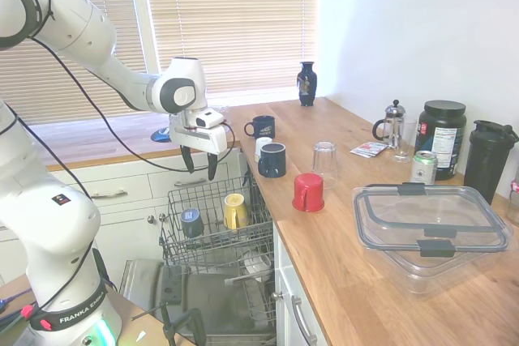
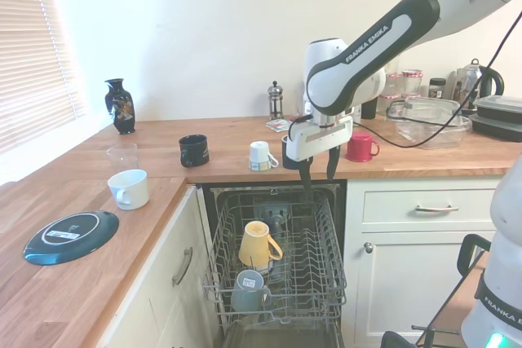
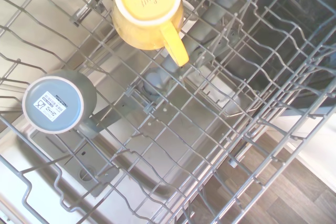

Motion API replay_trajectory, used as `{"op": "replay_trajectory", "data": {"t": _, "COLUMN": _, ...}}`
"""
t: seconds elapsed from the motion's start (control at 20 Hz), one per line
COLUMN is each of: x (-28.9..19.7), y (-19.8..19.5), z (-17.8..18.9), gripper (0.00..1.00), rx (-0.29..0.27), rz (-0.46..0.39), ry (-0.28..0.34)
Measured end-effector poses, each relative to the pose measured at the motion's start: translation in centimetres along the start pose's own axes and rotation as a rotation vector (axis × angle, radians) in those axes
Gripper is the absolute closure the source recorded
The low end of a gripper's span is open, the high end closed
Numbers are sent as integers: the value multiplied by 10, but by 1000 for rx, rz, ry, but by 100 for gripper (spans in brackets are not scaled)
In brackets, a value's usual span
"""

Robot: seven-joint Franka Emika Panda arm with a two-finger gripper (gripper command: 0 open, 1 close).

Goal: Unload a mug from dishwasher

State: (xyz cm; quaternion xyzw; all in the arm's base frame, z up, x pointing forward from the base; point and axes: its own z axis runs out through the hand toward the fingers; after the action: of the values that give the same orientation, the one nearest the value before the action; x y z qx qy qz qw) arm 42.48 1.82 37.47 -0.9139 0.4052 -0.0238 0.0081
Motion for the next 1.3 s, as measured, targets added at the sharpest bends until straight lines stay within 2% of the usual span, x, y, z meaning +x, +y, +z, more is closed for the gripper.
{"op": "replay_trajectory", "data": {"t": 0.45, "x": 1, "y": 2, "z": 1, "gripper": 0, "rx": -9, "rz": -22, "ry": 8}}
{"op": "replay_trajectory", "data": {"t": 0.7, "x": 2, "y": -6, "z": 18, "gripper": 0, "rx": -33, "rz": -56, "ry": 27}}
{"op": "replay_trajectory", "data": {"t": 0.95, "x": 6, "y": -27, "z": 41, "gripper": 0, "rx": -62, "rz": -86, "ry": 45}}
{"op": "replay_trajectory", "data": {"t": 1.3, "x": 18, "y": -70, "z": 74, "gripper": 0, "rx": -64, "rz": -142, "ry": 56}}
